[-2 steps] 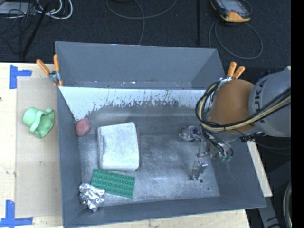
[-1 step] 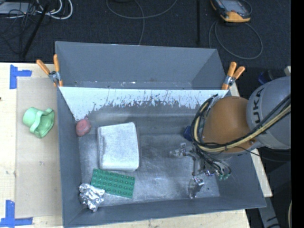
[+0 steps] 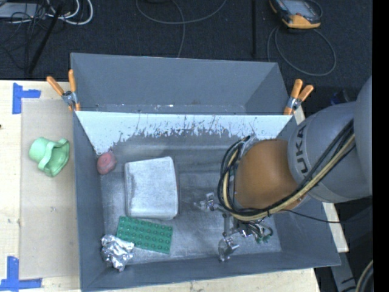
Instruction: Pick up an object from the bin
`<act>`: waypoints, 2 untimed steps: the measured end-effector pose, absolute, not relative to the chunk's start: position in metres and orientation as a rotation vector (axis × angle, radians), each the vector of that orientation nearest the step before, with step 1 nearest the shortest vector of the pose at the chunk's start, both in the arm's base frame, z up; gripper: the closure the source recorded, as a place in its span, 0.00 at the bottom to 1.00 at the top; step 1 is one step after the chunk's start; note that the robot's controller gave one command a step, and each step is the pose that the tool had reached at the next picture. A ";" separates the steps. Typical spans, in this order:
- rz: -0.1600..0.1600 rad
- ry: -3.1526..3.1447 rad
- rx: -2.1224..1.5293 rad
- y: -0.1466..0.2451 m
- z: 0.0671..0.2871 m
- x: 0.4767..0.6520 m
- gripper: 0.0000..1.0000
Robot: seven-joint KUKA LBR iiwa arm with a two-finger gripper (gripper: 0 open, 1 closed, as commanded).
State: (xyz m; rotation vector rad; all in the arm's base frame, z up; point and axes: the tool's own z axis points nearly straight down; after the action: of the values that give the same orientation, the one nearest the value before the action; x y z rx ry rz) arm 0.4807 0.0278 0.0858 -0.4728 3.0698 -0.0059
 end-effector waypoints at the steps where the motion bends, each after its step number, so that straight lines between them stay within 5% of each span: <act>1: 0.003 3.070 -0.670 0.161 0.123 0.493 0.00; 2: -0.004 3.114 -0.437 0.153 0.071 0.498 0.00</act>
Offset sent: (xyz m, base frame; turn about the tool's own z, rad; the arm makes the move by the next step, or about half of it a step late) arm 0.0123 0.1306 0.0373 -0.1197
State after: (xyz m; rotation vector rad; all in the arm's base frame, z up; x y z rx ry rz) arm 0.4979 0.1527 0.0708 -0.4375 3.1141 -0.0044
